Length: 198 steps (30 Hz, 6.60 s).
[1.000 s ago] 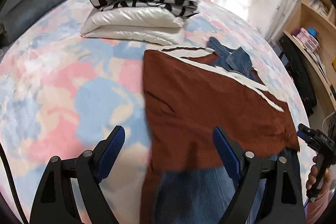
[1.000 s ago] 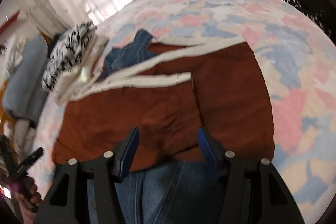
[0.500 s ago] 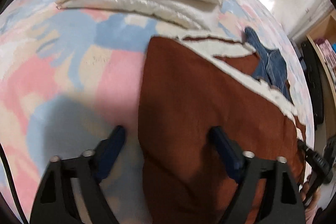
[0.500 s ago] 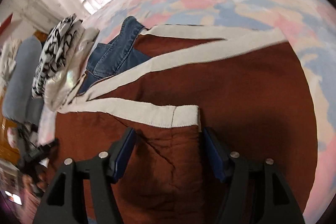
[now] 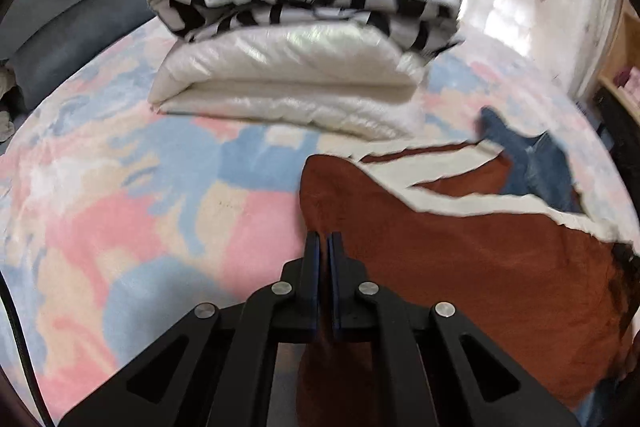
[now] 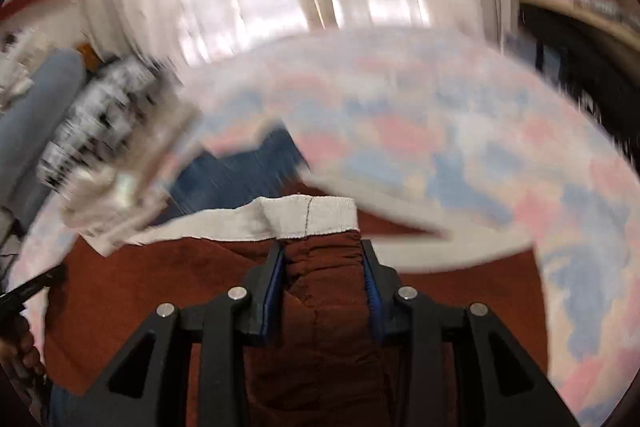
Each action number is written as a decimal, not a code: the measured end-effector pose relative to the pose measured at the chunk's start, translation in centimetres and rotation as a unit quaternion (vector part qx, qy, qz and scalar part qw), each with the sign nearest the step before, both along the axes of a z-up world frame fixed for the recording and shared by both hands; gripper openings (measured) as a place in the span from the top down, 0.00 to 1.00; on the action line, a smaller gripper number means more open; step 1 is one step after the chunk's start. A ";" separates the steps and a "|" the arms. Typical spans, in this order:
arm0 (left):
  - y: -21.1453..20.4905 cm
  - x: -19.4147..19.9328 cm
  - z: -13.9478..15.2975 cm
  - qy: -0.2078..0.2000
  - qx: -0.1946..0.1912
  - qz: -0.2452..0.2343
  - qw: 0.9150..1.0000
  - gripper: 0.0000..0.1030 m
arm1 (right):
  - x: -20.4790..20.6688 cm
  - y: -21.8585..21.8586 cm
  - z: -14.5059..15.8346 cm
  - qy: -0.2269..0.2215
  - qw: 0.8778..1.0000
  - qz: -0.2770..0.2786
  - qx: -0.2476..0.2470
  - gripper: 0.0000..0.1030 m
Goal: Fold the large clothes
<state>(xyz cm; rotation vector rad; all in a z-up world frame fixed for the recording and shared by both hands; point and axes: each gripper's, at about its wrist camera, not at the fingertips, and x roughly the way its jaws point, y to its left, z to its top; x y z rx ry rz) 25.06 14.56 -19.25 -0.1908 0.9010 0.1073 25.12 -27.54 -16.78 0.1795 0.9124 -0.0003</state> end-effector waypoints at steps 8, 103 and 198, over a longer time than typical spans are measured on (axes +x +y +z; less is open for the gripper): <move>0.5 -0.4 1.4 0.027 0.026 -0.006 0.999 0.81 | -2.6 -2.7 0.8 -0.005 0.996 -0.029 0.088 0.47; -1.2 -24.0 9.5 -0.013 -0.047 -0.059 0.997 0.20 | -28.4 0.4 8.4 -0.133 0.988 0.004 0.081 0.38; -2.3 -27.2 2.8 0.045 -0.235 -0.116 0.964 0.91 | -34.5 -4.3 1.3 -0.013 0.974 0.062 0.218 0.74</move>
